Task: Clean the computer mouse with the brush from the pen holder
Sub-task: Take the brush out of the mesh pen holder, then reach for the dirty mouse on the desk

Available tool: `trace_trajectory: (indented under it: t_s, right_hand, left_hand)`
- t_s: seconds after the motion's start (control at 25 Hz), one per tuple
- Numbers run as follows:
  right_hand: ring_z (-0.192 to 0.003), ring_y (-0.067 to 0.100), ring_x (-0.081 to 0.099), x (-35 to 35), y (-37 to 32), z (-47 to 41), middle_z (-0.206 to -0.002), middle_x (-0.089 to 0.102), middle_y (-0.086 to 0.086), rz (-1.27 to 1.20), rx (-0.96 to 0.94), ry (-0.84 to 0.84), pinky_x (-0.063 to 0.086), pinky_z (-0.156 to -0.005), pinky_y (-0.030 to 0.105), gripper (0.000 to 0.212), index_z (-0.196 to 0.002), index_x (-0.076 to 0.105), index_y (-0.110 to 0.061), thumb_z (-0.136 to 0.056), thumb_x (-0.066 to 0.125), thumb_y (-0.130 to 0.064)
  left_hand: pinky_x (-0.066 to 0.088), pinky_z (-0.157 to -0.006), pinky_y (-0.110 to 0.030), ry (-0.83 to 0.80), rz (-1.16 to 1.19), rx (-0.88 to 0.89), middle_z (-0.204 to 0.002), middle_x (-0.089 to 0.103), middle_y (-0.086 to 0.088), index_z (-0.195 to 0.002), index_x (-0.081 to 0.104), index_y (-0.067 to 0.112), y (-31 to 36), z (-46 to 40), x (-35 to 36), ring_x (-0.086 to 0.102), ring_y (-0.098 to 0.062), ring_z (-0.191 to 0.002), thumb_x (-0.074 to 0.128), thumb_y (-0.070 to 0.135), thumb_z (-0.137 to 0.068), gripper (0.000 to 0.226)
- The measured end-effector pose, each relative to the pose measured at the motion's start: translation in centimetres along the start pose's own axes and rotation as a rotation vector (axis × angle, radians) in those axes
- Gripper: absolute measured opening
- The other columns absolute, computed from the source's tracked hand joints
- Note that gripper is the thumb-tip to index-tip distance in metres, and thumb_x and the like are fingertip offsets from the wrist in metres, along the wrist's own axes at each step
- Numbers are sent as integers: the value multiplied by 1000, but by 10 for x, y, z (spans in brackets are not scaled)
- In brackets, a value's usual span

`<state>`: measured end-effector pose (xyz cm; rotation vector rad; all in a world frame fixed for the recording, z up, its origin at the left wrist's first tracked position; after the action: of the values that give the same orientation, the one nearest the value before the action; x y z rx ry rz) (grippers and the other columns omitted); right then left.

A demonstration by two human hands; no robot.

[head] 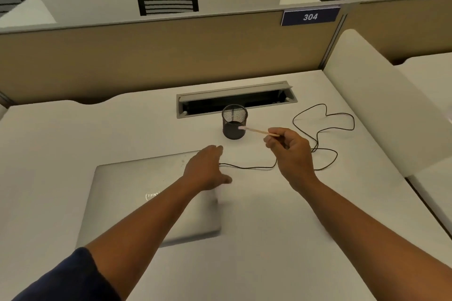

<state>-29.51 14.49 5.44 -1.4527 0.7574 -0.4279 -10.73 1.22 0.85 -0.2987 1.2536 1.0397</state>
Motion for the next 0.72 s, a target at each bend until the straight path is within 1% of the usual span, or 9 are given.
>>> trace_trajectory:
  t_s: [0.04,0.12,0.2,0.28,0.4,0.48,0.56,0.6,0.72]
  right_hand:
    - [-86,15,71,-11,-1,9,-94,77,2,-20,13,19,59,-78,23,18,-113,74,-19,-97,73,-13]
    - [-88,17,72,-36,-3,29,-94,77,3,-34,24,59,58,-79,23,16,-111,75,-20,-97,73,-13]
    - [-89,16,73,-61,-3,47,-94,78,0,-17,14,97,59,-80,24,13,-108,76,-20,-98,72,-13]
    - [-85,13,72,-89,0,64,-90,78,-4,7,12,148,59,-76,23,11,-106,76,-21,-99,71,-15]
    - [-84,17,72,-129,14,82,-92,77,1,-2,59,244,59,-75,28,8,-105,74,-23,-100,69,-19]
    - [-81,14,72,-153,28,94,-90,77,2,-45,117,319,58,-69,24,9,-102,71,-25,-102,66,-17]
    - [-75,8,71,-173,43,104,-84,77,-2,-84,181,387,55,-65,19,11,-100,70,-25,-103,63,-16]
    - [-72,6,70,-181,50,109,-82,77,-4,-97,215,413,54,-63,18,11,-100,69,-24,-104,61,-17]
    - [-68,5,68,-202,71,122,-79,76,-6,-119,296,476,55,-63,19,10,-101,67,-22,-105,58,-20]
  left_hand:
    - [38,-120,-41,27,49,30,-172,31,1,-166,29,23,14,2,1,36,-22,-153,86,53,-83,105]
    - [34,-122,-39,44,126,110,-173,30,4,-167,28,26,43,10,7,35,-19,-154,85,53,-85,103]
    - [34,-122,-37,1,203,202,-172,30,6,-167,27,29,70,17,18,34,-17,-154,86,52,-84,104]
    - [32,-125,-38,-58,254,276,-173,28,7,-168,25,31,97,25,33,31,-17,-156,87,52,-82,107]
    - [32,-127,-38,-89,315,330,-174,27,8,-168,23,33,130,32,60,30,-16,-157,88,52,-81,110]
    - [33,-124,-31,-105,368,363,-173,29,9,-168,22,35,148,34,79,32,-14,-155,90,51,-80,112]
    - [32,-115,-24,-128,415,370,-171,31,12,-168,17,39,162,35,97,35,-11,-153,92,51,-77,119]
    - [32,-113,-23,-146,438,367,-170,32,13,-168,12,41,169,35,106,35,-10,-152,94,52,-74,125]
    - [33,-115,-26,-193,481,354,-171,30,11,-167,-1,45,185,34,133,34,-10,-152,99,53,-65,143]
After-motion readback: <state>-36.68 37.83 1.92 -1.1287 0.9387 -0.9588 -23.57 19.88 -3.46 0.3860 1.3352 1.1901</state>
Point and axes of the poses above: each hand's wrist, its own z-axis away from the middle knuckle, its own x-axis out of the palm, y = z × x, the point moved 5 cm from there along -z, towards the middle knuckle
